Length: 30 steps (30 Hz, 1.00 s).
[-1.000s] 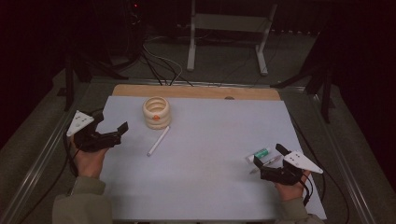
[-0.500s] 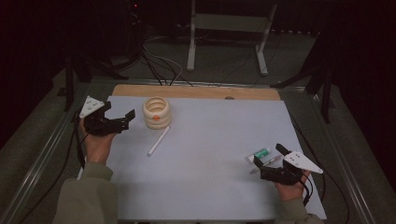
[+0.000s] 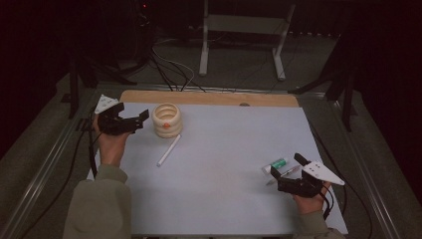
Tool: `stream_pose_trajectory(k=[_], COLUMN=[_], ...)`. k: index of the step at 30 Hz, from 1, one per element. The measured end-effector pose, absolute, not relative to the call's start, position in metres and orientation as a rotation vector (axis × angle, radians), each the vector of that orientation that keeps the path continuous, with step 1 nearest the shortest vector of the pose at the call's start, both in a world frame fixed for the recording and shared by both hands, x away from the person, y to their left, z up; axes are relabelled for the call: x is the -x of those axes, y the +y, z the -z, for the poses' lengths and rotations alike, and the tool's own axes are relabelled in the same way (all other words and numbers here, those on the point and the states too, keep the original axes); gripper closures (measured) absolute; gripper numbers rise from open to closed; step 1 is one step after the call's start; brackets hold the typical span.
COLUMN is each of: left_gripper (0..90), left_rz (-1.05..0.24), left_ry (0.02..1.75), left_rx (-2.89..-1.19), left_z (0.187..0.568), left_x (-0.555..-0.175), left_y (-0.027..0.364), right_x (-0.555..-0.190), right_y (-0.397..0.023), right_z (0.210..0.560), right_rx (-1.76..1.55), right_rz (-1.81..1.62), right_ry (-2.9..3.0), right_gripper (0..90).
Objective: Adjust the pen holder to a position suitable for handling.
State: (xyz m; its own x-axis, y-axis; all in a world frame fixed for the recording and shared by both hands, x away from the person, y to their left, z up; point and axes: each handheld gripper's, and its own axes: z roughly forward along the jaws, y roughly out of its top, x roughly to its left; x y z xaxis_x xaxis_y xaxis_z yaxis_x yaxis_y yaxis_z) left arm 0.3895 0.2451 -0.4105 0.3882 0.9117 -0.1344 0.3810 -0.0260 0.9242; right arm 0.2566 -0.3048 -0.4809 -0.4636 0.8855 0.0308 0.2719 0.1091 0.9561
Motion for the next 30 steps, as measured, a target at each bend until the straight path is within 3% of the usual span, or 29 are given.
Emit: stream_pose_trajectory(k=[15, 30], left_gripper=[0.1, 3.5], left_rz=[-0.635, -0.596], left_ry=[1.159, 1.288], left_rx=[-1.623, -1.630], left_z=[0.417, 0.429], left_x=[-0.415, -0.437], left_y=[0.239, 0.226], right_x=[-0.257, -0.257], right_y=[-0.306, -0.306], right_z=[0.481, 0.481], right_rx=[-1.129, -1.131], right_rz=[-1.374, -1.378], right_ry=[1.814, 1.812], right_gripper=[0.3, 0.2])
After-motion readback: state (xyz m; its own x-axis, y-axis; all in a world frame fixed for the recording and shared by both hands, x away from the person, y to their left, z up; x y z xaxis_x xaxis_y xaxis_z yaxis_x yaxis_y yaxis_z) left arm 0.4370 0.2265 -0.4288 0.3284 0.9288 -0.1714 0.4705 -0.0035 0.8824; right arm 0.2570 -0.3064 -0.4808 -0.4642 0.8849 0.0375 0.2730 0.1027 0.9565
